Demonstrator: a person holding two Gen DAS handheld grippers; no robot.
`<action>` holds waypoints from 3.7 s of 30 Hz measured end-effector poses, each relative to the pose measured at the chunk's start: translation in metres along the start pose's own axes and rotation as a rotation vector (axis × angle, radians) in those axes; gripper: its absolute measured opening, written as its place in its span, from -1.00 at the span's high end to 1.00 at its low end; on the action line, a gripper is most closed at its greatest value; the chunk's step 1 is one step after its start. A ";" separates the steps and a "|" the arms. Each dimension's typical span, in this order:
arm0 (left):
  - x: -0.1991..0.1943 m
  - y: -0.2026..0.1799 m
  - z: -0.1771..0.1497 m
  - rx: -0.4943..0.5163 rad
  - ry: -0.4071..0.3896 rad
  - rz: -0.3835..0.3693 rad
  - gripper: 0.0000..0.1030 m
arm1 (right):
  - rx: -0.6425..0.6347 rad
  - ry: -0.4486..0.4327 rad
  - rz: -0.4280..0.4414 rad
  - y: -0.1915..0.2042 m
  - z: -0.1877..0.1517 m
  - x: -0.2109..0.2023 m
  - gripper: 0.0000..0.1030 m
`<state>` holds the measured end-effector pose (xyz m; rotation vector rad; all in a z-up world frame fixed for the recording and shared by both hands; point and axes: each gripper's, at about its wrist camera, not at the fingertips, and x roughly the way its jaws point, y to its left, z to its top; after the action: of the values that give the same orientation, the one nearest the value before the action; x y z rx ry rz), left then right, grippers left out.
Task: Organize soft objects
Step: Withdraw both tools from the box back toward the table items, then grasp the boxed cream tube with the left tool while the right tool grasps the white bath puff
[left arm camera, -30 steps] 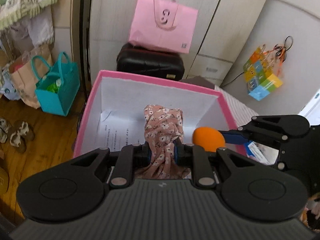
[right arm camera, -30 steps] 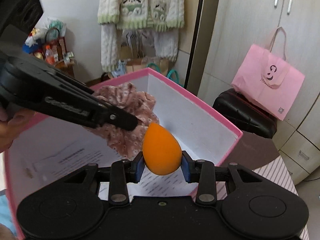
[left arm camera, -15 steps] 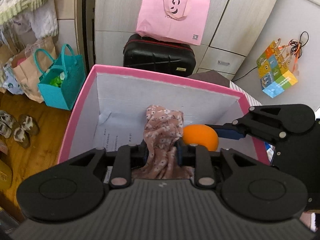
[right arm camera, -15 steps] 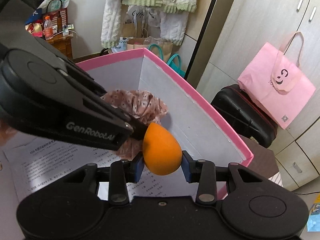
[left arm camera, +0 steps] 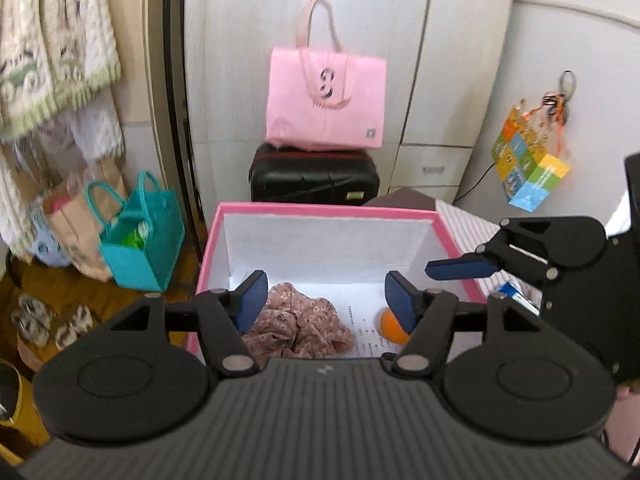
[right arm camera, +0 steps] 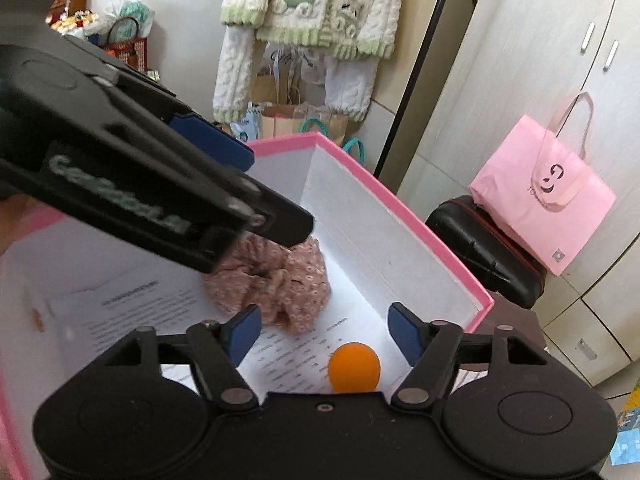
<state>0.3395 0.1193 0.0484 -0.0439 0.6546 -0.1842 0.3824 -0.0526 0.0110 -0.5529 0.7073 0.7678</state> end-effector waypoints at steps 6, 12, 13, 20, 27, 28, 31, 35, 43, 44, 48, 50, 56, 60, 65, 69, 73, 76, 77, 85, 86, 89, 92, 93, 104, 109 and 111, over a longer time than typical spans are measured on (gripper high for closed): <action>-0.056 -0.011 -0.012 0.090 -0.040 -0.039 -0.26 | 0.027 -0.005 -0.022 0.014 -0.007 -0.037 -0.47; -0.111 -0.021 -0.027 0.166 -0.093 -0.064 -0.30 | 0.057 -0.023 -0.030 0.034 -0.021 -0.080 -0.47; -0.118 -0.022 -0.030 0.170 -0.098 -0.072 -0.30 | 0.063 -0.027 -0.029 0.038 -0.023 -0.087 -0.47; -0.154 -0.033 -0.044 0.180 -0.066 -0.192 -0.32 | 0.092 -0.065 -0.021 0.057 -0.037 -0.129 -0.48; -0.179 -0.041 -0.062 0.169 -0.055 -0.247 -0.33 | 0.129 -0.106 -0.039 0.070 -0.066 -0.175 -0.50; -0.181 -0.043 -0.065 0.170 -0.049 -0.253 -0.33 | 0.134 -0.115 -0.043 0.071 -0.073 -0.184 -0.51; -0.186 -0.053 -0.075 0.185 -0.029 -0.270 -0.33 | 0.160 -0.141 -0.051 0.072 -0.096 -0.206 -0.53; -0.187 -0.071 -0.090 0.220 -0.002 -0.288 -0.34 | 0.207 -0.159 -0.073 0.070 -0.130 -0.227 -0.54; -0.162 -0.112 -0.113 0.244 0.109 -0.369 -0.34 | 0.317 -0.147 -0.091 0.058 -0.192 -0.240 -0.54; -0.157 -0.118 -0.116 0.247 0.122 -0.371 -0.34 | 0.327 -0.145 -0.092 0.056 -0.197 -0.240 -0.54; -0.138 -0.138 -0.126 0.255 0.173 -0.393 -0.34 | 0.360 -0.148 -0.090 0.049 -0.219 -0.239 -0.54; -0.127 -0.146 -0.129 0.245 0.187 -0.397 -0.33 | 0.365 -0.150 -0.083 0.046 -0.227 -0.237 -0.54; -0.089 -0.167 -0.135 0.153 0.197 -0.388 -0.33 | 0.416 -0.168 -0.097 0.028 -0.255 -0.227 -0.54; -0.066 -0.179 -0.139 0.086 0.166 -0.362 -0.33 | 0.441 -0.195 -0.166 0.013 -0.272 -0.217 -0.55; -0.033 -0.192 -0.147 -0.020 0.151 -0.352 -0.33 | 0.498 -0.245 -0.234 -0.010 -0.292 -0.194 -0.55; -0.006 -0.199 -0.150 -0.105 0.148 -0.336 -0.33 | 0.529 -0.269 -0.259 -0.028 -0.300 -0.171 -0.55; 0.011 -0.206 -0.151 -0.127 0.108 -0.298 -0.33 | 0.504 -0.274 -0.279 -0.036 -0.303 -0.154 -0.55; 0.023 -0.211 -0.150 -0.156 0.095 -0.274 -0.33 | 0.486 -0.287 -0.265 -0.042 -0.304 -0.148 -0.55; 0.029 -0.213 -0.149 -0.170 0.088 -0.254 -0.33 | 0.486 -0.289 -0.260 -0.045 -0.303 -0.145 -0.55; 0.046 -0.232 -0.152 -0.159 0.038 -0.156 -0.33 | 0.414 -0.256 -0.247 -0.059 -0.299 -0.121 -0.55; 0.046 -0.234 -0.154 -0.155 0.034 -0.146 -0.33 | 0.405 -0.247 -0.246 -0.059 -0.299 -0.118 -0.55; 0.045 -0.234 -0.161 -0.150 0.025 -0.124 -0.33 | 0.388 -0.226 -0.251 -0.059 -0.299 -0.109 -0.55; 0.045 -0.231 -0.166 -0.166 0.014 -0.131 -0.34 | 0.388 -0.219 -0.237 -0.060 -0.300 -0.107 -0.55; 0.044 -0.230 -0.166 -0.170 0.010 -0.130 -0.34 | 0.390 -0.222 -0.231 -0.061 -0.301 -0.107 -0.55; 0.045 -0.229 -0.176 -0.181 0.003 -0.125 0.35 | 0.371 -0.198 -0.226 -0.058 -0.299 -0.102 -0.12; 0.045 -0.230 -0.175 -0.181 0.003 -0.118 0.32 | 0.372 -0.181 -0.232 -0.055 -0.298 -0.100 0.27; 0.045 -0.230 -0.175 -0.179 0.005 -0.120 0.34 | 0.387 -0.180 -0.233 -0.054 -0.299 -0.100 0.35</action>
<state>0.2316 -0.1115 -0.0947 -0.2553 0.6727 -0.2414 0.2632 -0.3290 -0.0963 -0.2047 0.5918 0.4404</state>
